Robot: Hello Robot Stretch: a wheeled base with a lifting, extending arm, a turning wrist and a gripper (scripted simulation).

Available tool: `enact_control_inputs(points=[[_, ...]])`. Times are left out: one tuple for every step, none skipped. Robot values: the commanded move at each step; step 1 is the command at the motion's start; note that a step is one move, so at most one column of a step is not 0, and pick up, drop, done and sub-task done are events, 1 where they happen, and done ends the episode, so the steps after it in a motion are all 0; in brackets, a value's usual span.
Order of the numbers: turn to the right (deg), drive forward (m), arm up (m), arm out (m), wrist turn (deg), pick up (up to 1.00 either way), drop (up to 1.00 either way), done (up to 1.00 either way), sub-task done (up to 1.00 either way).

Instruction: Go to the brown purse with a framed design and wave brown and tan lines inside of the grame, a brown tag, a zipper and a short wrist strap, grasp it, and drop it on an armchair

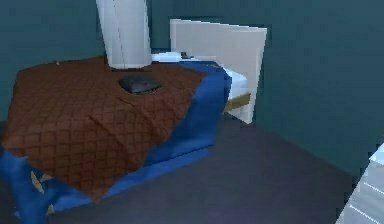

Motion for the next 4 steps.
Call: enact_control_inputs(points=[[0.0, 0.55, 0.0, 0.0, 0.0, 0.0, 0.0, 0.0, 0.0], [30.0, 0.0, 0.0, 0.0, 0.0, 0.0, 0.0, 0.0, 0.0], [0.0, 1.0, 0.0, 0.0, 0.0, 0.0, 0.0, 0.0, 0.0], [6.0, 0.0, 0.0, 0.0, 0.0, 0.0, 0.0, 0.0, 0.0]])
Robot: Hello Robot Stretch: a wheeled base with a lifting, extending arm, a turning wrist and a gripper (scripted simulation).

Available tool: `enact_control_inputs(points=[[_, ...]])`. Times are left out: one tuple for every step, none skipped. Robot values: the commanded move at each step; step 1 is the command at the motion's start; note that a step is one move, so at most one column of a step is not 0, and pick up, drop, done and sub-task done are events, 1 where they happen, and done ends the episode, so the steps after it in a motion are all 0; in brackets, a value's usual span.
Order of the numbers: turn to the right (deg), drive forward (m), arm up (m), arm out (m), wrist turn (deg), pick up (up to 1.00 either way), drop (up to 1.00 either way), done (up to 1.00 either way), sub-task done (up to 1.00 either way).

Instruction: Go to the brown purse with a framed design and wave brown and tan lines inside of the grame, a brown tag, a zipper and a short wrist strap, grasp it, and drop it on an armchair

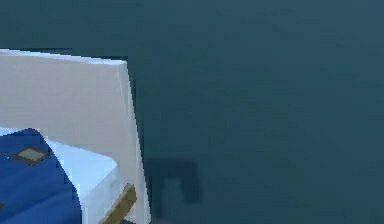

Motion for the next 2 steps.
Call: enact_control_inputs(points=[[0.0, 0.3, 0.0, 0.0, 0.0, 0.0, 0.0, 0.0, 0.0], [-45.0, 0.0, 0.0, 0.0, 0.0, 0.0, 0.0, 0.0, 0.0]])
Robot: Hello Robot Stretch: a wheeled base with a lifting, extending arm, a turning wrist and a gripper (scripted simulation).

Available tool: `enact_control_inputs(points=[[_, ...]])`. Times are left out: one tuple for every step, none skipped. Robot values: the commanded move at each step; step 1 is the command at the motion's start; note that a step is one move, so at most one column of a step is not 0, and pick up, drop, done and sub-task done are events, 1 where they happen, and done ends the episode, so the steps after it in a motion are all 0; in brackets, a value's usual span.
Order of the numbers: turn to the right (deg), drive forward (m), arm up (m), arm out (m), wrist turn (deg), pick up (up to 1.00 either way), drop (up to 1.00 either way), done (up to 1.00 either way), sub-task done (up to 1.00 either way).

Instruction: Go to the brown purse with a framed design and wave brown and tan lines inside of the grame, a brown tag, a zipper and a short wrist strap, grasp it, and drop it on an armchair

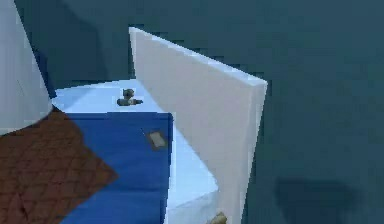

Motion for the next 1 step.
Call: enact_control_inputs(points=[[-45.0, 0.0, 0.0, 0.0, 0.0, 0.0, 0.0, 0.0, 0.0]])
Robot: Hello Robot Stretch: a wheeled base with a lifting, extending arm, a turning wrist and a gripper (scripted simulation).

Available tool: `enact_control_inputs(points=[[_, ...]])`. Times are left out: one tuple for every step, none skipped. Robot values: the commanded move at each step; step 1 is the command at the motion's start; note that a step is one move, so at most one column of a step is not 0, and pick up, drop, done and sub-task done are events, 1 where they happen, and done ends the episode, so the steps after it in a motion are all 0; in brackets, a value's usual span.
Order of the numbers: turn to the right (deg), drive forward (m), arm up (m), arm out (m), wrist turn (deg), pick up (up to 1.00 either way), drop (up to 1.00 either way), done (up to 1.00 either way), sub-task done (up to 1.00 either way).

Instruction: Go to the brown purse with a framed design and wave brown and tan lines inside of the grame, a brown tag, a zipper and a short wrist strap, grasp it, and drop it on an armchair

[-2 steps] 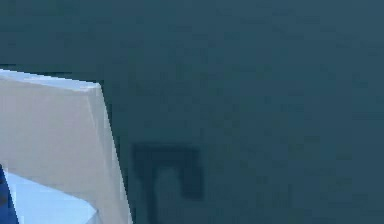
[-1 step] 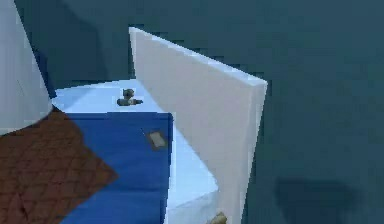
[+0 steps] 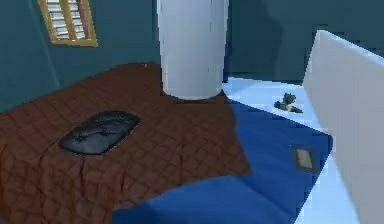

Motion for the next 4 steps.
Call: enact_control_inputs(points=[[-45.0, 0.0, 0.0, 0.0, 0.0, 0.0, 0.0, 0.0, 0.0], [-9.0, 0.0, 0.0, 0.0, 0.0, 0.0, 0.0, 0.0, 0.0], [45.0, 0.0, 0.0, 0.0, 0.0, 0.0, 0.0, 0.0, 0.0], [45.0, 0.0, 0.0, 0.0, 0.0, 0.0, 0.0, 0.0, 0.0]])
